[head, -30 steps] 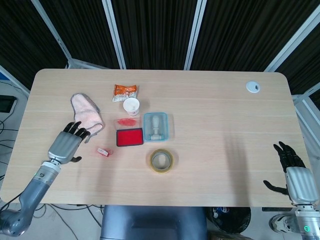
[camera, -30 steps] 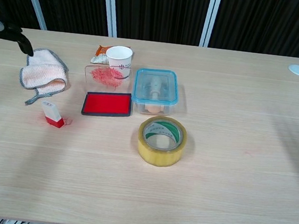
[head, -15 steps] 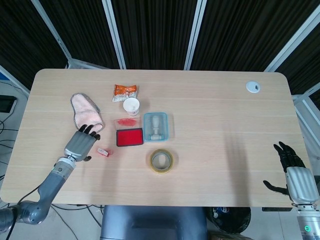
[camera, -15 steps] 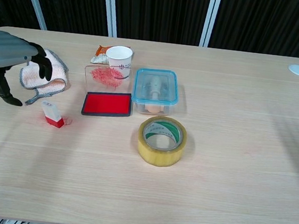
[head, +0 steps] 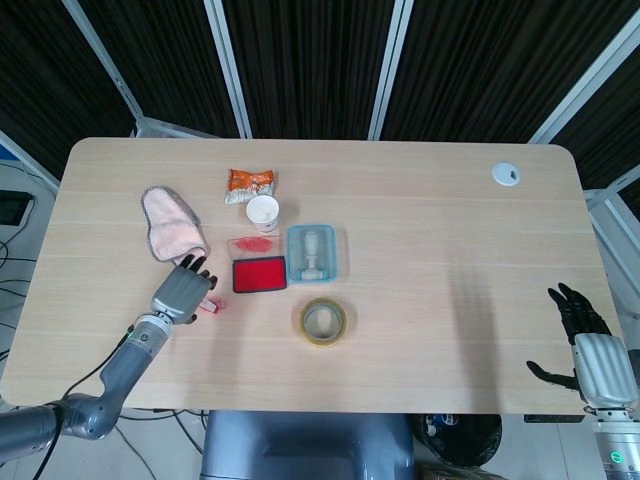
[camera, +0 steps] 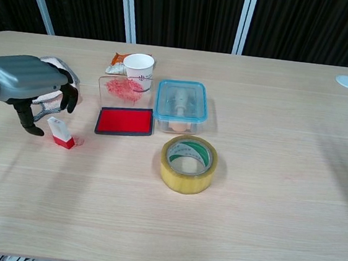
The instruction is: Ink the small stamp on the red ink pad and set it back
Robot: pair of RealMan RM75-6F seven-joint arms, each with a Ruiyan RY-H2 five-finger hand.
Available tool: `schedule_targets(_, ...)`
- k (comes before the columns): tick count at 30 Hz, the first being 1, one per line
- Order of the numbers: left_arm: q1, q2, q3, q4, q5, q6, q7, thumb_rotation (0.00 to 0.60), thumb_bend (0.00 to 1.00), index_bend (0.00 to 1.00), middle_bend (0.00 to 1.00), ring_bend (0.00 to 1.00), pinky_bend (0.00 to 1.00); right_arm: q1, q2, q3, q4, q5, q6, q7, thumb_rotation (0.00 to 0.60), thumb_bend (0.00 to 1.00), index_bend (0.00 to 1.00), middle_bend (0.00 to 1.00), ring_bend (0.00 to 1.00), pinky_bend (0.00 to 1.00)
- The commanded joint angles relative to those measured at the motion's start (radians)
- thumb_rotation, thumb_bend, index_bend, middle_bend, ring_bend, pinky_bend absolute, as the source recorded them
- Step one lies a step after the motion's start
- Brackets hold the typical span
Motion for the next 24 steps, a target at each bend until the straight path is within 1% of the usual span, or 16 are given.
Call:
schedule_targets(1, -0.009, -0.015, 0.009, 0.018, 0.000, -0.006, -0.002, 0.600, 0.15, 0.41, 0.39, 0.11, 0.14, 0.000, 0.001, 0.000, -0.001, 0.001, -0.001, 0.002, 0.600, 0.13, 0.00, 0.00, 0.00, 0.18)
schedule_targets(7, -0.020, -0.033, 0.022, 0.047, 0.000, -0.009, -0.006, 0.600, 0.15, 0.42, 0.41, 0.11, 0.14, 0.000, 0.001, 0.000, -0.002, 0.002, -0.002, 0.003, 0.600, 0.13, 0.00, 0.00, 0.00, 0.18)
schedule_targets(16, -0.032, -0.058, 0.029, 0.083, 0.000, -0.015, -0.035, 0.600, 0.20, 0.44, 0.44, 0.14, 0.15, 0.000, 0.002, 0.000, -0.003, 0.004, -0.004, 0.005, 0.600, 0.14, 0.00, 0.00, 0.00, 0.18)
schedule_targets(24, -0.035, -0.070, 0.041, 0.105, 0.007, -0.013, -0.051, 0.600, 0.21, 0.46, 0.47, 0.15, 0.16, 0.000, 0.002, -0.001, -0.003, 0.005, -0.005, 0.006, 0.600, 0.14, 0.00, 0.00, 0.00, 0.18)
